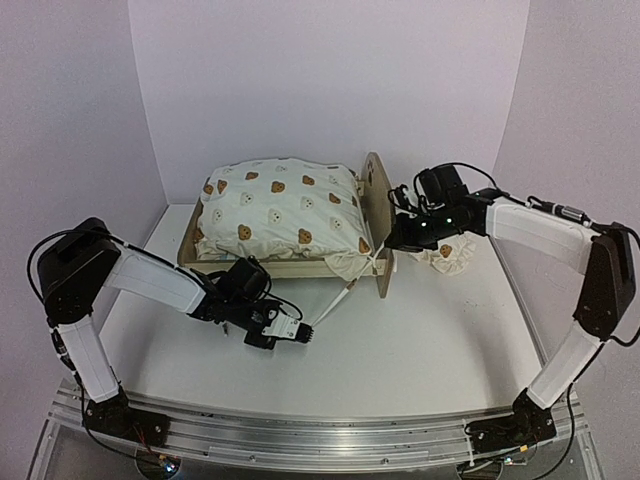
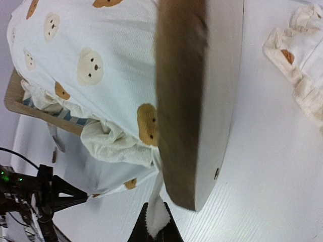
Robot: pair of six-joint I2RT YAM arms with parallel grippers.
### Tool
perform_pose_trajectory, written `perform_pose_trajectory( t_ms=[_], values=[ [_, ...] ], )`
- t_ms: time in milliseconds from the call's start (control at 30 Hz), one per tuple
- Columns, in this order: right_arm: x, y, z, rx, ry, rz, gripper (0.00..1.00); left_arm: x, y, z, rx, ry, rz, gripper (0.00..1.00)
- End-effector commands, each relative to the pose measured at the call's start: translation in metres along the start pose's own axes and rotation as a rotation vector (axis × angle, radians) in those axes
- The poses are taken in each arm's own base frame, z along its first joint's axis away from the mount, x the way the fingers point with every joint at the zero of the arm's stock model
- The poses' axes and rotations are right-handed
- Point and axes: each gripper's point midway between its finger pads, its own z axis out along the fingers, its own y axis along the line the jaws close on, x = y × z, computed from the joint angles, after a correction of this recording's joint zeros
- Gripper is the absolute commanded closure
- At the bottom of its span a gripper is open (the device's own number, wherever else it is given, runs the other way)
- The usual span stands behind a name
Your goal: Set up the pet bed
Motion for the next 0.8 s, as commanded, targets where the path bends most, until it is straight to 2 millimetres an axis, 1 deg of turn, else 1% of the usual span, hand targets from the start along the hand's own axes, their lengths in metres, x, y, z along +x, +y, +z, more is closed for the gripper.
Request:
perform_pose_trajectory(
  t_ms=[0,100,233,333,433,500,533,600,633,667,767],
  values=[
    [0.051,0.034,-0.023,-0.205,0.097,0.123,1.0,-0.028,0.017,0.007,0.022,-0.1,-0.12,1.0],
    [0.091,0.034,-0.023,-0.221,0.183,0.165,1.0,-0.037,0.027,0.014,0.008,-0.131,-0.107,1.0],
    [0.126,0.017,-0.018,-0.181,0.247,0.242,1.0,-0.04,0.025,0.025,0.029,-0.131,-0.09,1.0],
    [0.134,0.004,-0.016,-0.126,0.242,0.26,1.0,-0.033,0.014,0.031,0.052,-0.109,-0.048,1.0],
    [0.135,-0.003,-0.012,-0.092,0.237,0.262,1.0,-0.023,0.004,0.034,0.065,-0.082,-0.028,1.0],
    [0.127,-0.004,-0.012,-0.077,0.211,0.252,1.0,-0.011,-0.002,0.038,0.068,-0.043,0.007,1.0],
    [0.118,-0.002,-0.014,-0.078,0.184,0.235,1.0,-0.004,-0.004,0.04,0.06,-0.017,0.028,1.0],
    [0.09,0.008,-0.019,-0.092,0.12,0.174,1.0,0.014,-0.006,0.044,0.037,0.05,0.06,1.0],
    [0.072,0.015,-0.022,-0.102,0.083,0.136,1.0,0.022,-0.008,0.045,0.033,0.077,0.077,1.0],
    [0.049,0.026,-0.028,-0.12,0.033,0.086,1.0,0.027,-0.01,0.046,0.035,0.093,0.085,1.0],
    [-0.016,0.057,-0.04,-0.167,-0.09,-0.033,1.0,0.027,-0.016,0.044,0.049,0.086,0.099,1.0]
  ],
)
